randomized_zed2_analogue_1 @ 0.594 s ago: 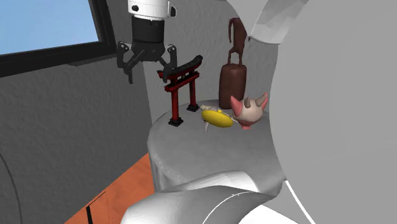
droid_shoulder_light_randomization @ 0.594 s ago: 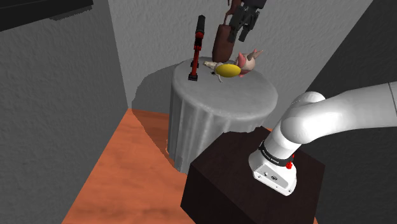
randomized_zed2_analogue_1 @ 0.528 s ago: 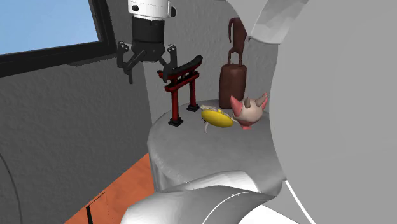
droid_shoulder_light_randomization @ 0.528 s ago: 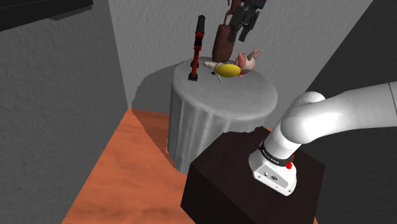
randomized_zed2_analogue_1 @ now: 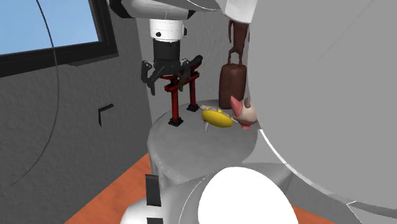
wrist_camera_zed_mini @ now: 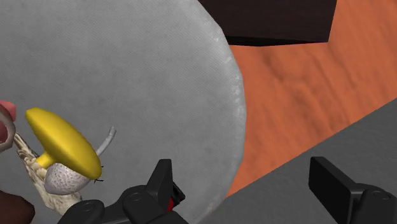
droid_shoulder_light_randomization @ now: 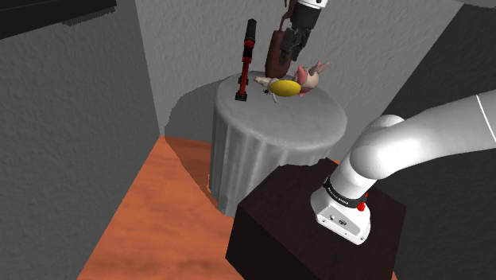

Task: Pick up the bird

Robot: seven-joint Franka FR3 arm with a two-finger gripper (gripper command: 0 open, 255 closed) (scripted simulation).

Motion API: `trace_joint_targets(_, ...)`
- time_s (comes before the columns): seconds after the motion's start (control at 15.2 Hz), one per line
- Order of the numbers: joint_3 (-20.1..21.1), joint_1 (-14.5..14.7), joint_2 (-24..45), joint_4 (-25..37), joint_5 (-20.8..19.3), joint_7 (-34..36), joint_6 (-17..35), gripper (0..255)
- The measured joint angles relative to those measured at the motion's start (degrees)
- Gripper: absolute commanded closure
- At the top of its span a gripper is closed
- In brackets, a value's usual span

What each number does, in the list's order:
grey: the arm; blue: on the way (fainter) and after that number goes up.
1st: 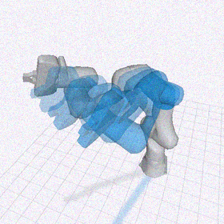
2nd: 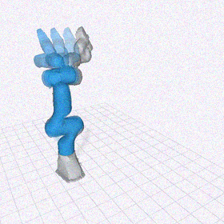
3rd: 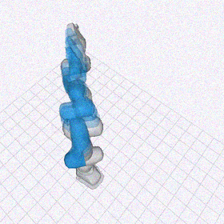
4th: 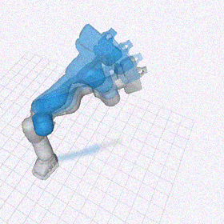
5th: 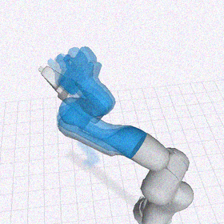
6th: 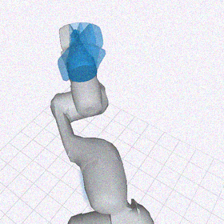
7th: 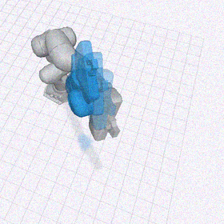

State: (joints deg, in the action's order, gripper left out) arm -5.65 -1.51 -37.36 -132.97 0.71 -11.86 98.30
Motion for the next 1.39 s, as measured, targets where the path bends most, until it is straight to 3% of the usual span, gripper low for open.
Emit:
trace_joint_targets(0.73,-6.7,-1.9,16.1,1.5,-6.8,-12.2,14.2,0)
trace_joint_targets(1.39,-11.4,-3.7,35.2,10.1,-8.5,-22.6,25.6,0)
